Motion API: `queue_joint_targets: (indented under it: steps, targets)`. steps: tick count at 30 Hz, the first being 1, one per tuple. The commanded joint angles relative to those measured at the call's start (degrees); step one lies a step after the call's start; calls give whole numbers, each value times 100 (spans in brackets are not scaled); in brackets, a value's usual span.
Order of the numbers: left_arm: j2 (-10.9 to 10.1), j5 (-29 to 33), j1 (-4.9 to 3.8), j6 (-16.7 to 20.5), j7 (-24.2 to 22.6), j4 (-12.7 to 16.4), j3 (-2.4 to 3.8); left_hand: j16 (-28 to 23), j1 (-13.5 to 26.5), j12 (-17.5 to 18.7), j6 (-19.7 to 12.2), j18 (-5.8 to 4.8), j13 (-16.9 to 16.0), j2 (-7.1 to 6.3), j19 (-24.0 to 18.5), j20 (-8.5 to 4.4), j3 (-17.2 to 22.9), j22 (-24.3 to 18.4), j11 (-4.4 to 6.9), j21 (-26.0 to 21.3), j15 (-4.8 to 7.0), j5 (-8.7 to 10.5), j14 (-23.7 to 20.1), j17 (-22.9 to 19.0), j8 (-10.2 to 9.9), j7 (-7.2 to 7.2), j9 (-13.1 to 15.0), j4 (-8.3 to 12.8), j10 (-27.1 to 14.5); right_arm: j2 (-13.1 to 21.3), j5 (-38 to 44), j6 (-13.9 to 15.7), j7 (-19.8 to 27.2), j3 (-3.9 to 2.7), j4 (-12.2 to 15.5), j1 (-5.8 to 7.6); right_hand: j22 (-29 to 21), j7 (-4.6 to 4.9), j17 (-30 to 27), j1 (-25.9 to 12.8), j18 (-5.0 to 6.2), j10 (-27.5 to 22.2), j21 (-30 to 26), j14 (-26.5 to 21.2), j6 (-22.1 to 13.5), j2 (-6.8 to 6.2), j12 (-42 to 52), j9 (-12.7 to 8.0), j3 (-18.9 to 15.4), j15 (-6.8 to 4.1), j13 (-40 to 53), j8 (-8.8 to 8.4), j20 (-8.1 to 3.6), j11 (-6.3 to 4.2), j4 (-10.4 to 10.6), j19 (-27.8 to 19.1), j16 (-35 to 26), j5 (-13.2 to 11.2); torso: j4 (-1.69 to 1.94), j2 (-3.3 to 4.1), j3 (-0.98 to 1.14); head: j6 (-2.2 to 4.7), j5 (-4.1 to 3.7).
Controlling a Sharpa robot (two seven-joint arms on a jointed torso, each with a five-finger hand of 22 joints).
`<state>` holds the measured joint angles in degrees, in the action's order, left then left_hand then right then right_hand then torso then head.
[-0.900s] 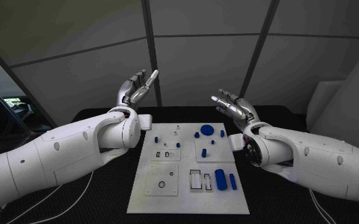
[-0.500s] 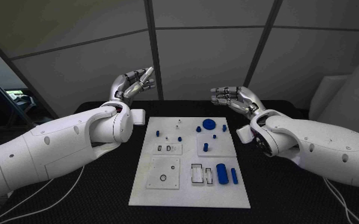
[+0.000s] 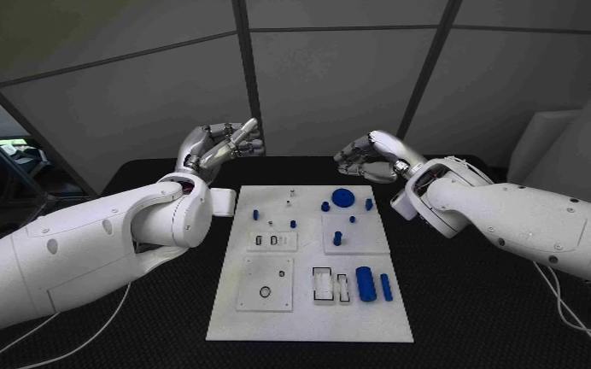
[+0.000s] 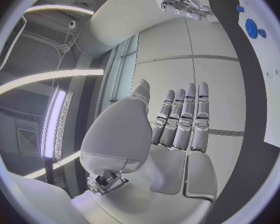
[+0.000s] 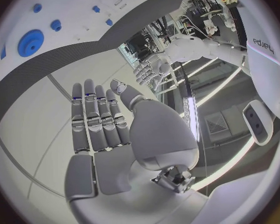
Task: Assemble the parts on the task board
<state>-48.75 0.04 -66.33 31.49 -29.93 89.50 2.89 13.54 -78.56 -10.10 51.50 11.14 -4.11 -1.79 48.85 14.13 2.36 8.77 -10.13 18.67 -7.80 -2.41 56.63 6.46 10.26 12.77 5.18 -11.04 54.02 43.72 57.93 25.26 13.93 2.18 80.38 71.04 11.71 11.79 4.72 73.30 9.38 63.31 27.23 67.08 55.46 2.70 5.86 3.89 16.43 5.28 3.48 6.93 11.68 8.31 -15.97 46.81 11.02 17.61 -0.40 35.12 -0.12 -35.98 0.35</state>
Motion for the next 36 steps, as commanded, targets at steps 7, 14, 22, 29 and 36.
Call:
queue_joint_targets:
  steps: [7,14,22,29,36]
  targets:
    - [-294,-206,-2,-293,153,488,2,-31,-77,56,130,-63,20,21,167,-35,-67,22,16,89,30,-29,169,23,-62,-17,-50,100,147,-186,2472,-811,-1276,-9,-32,253,911,-191,541,-14,112,581,1652,1822,464,-338,-229,-4,62,-446,15,-212,-538,-260,76,789,689,-107,60,400,-52,137,-80]
    - [-456,-210,0,-366,217,817,2,-48,-39,125,118,-67,30,11,238,-51,-133,33,4,128,34,-29,219,32,-118,2,-82,109,128,-349,3473,-1329,-1865,-11,-49,336,1200,-278,1162,-144,111,451,2176,1956,427,-501,-222,-9,116,-505,19,-324,-608,-286,176,957,1668,-164,95,623,-82,172,-130]
    - [-542,-211,4,-394,247,992,4,-57,-37,138,115,-70,32,8,244,-52,-144,34,1,132,32,-29,217,31,-128,2,-88,114,122,-468,3906,-1771,-2121,-11,-77,354,1427,-319,2049,-221,118,255,2605,1899,263,-646,-199,-3,268,-477,24,-316,-599,-309,332,1077,3034,-224,123,787,-106,218,-155]
    - [-593,-211,5,-401,247,1048,5,-72,-36,156,113,-74,34,7,244,-52,-156,34,-1,133,27,-30,205,29,-140,2,-94,121,113,-502,4051,-1875,-2248,-11,-103,357,1531,-326,3046,-221,119,31,2791,1876,140,-734,-206,-9,269,-449,26,-329,-570,-275,419,1101,4021,-264,138,850,-112,210,-169]
    - [-616,-211,5,-409,246,1083,6,-72,-36,156,113,-74,34,7,244,-52,-156,34,-1,133,27,-30,205,29,-140,2,-94,121,113,-544,4085,-1859,-2218,-10,-106,357,2092,-340,3789,-174,35,32,3190,1888,124,-718,-157,0,295,-457,38,-313,-559,-272,483,1367,4710,-253,132,888,-115,229,-155]
